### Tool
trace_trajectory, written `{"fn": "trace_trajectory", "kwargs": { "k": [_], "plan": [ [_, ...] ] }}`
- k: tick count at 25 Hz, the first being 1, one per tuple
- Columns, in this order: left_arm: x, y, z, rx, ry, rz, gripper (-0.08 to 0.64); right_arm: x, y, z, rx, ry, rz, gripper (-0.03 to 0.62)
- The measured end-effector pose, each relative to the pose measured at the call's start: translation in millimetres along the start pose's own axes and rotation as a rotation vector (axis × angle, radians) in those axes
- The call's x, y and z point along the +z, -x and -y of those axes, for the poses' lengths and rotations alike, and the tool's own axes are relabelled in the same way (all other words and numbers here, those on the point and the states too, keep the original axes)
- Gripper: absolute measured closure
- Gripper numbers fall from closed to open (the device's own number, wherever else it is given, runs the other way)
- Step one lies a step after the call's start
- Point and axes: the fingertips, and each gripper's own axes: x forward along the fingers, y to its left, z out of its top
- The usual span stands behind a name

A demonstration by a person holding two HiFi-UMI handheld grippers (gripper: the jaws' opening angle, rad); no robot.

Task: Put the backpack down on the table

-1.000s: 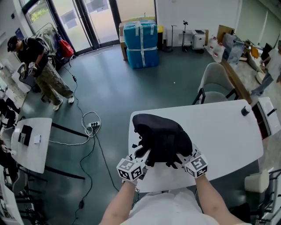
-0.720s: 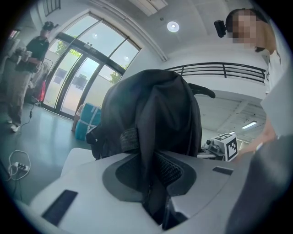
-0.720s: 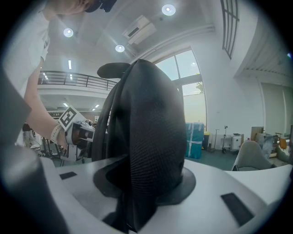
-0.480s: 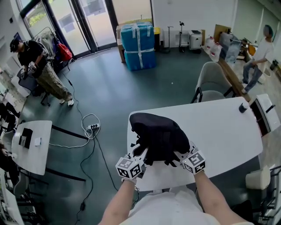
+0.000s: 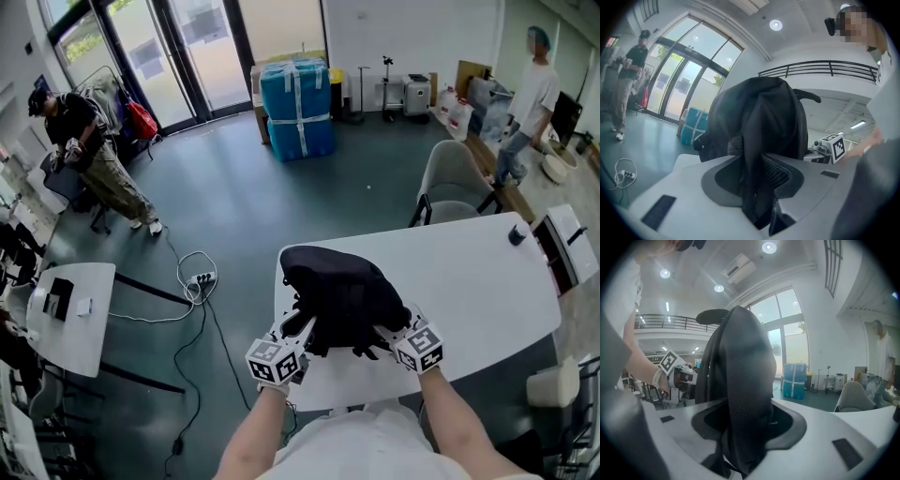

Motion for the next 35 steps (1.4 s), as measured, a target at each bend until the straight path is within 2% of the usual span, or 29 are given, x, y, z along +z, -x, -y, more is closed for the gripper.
{"fn": "trace_trajectory", "kwargs": {
  "k": [14, 24, 28, 31, 35],
  "plan": [
    [1, 42, 4, 0.033, -0.061, 0.017, 0.426, 5, 52, 2, -0.091, -0.02, 0.061, 0.359],
    [4, 65, 33, -0.019, -0.08, 0.041, 0.426, 11, 87, -14, -0.134, -0.059, 0.106, 0.371],
    [13, 72, 44, -0.033, -0.108, 0.058, 0.429, 23, 99, -24, -0.132, -0.051, 0.146, 0.451],
    [22, 80, 51, -0.036, -0.107, 0.084, 0.441, 33, 110, -32, -0.128, -0.043, 0.18, 0.539],
    [29, 85, 57, -0.036, -0.104, 0.106, 0.443, 44, 119, -36, -0.131, -0.019, 0.199, 0.565]
  ]
}}
